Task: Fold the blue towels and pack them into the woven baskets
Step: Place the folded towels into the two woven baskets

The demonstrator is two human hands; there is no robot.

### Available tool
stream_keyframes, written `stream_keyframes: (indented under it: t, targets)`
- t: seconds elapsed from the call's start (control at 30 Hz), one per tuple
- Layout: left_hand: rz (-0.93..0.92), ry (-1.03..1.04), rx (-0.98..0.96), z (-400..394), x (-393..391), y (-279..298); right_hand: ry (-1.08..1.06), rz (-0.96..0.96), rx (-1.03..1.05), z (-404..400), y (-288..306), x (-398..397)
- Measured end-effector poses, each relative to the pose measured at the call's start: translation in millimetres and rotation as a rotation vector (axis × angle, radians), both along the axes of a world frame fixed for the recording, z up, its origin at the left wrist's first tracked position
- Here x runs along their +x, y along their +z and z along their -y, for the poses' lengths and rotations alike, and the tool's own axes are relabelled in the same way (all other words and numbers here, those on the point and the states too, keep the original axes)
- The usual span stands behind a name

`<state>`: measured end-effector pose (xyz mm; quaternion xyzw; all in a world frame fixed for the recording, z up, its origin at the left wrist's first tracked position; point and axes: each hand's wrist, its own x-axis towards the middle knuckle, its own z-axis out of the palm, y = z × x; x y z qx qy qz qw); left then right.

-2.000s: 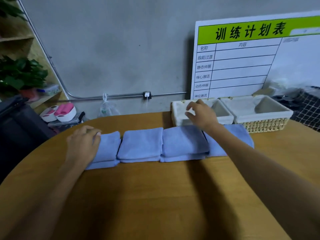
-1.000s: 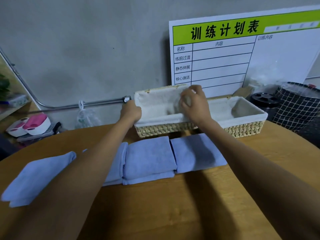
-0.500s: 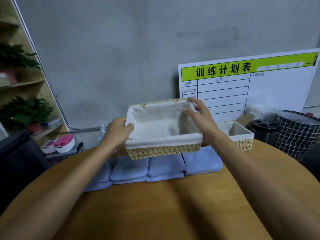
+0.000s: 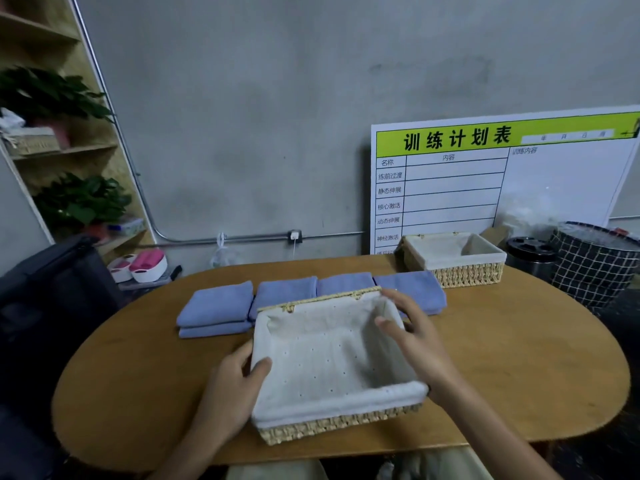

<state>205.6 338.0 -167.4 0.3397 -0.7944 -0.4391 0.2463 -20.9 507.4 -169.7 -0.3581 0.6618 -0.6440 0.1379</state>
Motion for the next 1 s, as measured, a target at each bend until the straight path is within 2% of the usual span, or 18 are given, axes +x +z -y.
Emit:
stream_keyframes:
  t: [0.37,1.0]
  targets:
    - [0.076,0.017,-0.027,2.2,-12.1,-31.5,-0.027,0.116,0.076,2.4,-45.7,-4.4]
    - [0.143,-0.017,0.016,14.6,-18.2,-39.2,-0.015,0.163,0.145,7.6,-47.8,-7.0]
